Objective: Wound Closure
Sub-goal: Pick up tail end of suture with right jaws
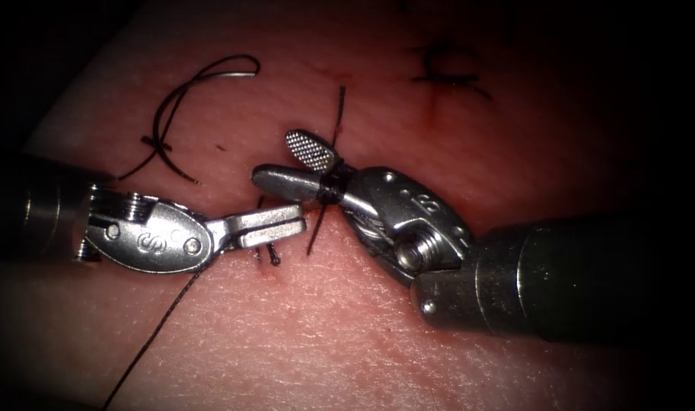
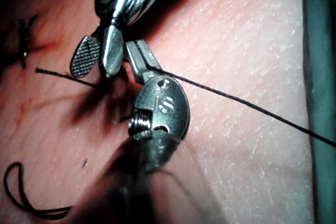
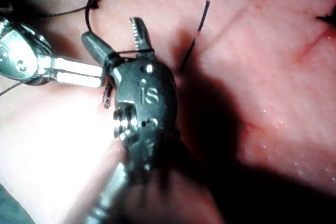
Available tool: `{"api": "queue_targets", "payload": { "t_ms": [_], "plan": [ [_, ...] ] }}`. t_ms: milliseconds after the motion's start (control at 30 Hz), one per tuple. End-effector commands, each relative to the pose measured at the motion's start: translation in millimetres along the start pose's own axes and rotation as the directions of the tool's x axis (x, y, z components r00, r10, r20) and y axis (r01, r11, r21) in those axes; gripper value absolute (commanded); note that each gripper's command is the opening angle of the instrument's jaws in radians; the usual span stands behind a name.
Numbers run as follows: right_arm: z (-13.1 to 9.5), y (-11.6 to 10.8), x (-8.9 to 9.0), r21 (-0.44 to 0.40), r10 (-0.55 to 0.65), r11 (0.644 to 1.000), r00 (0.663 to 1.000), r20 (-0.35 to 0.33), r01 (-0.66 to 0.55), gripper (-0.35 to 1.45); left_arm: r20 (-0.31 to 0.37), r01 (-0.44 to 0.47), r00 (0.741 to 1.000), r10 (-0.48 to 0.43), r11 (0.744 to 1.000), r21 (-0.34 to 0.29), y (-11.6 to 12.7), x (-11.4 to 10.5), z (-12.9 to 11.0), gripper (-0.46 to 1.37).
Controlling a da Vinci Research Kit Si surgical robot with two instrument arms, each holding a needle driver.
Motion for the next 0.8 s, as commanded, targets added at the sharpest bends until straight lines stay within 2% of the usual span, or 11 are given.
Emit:
{"api": "queue_targets", "payload": {
  "t_ms": [33,233,367,800],
  "plan": [
    [0.1,0.2,-0.2,-0.008,-0.005,1.000,1.000,0.007,0.005,1.20,-0.003,-0.007,1.000,0.007,1.000,-0.007,0.2,-0.1,0.2,-0.35],
    [0.6,1.6,-1.5,-0.066,-0.025,0.997,0.999,0.031,0.027,1.21,-0.011,-0.036,0.999,0.036,0.999,-0.022,1.3,0.3,0.5,-0.35],
    [0.5,2.6,-1.9,-0.100,-0.027,0.995,0.999,0.044,0.031,1.22,-0.013,-0.043,0.999,0.043,0.999,-0.027,1.1,0.8,0.6,-0.35],
    [-0.4,5.6,-1.0,-0.143,-0.007,0.990,0.999,0.033,0.012,1.16,-0.033,-0.060,0.998,0.059,0.997,-0.054,-0.8,0.0,3.8,-0.35]
  ]
}}
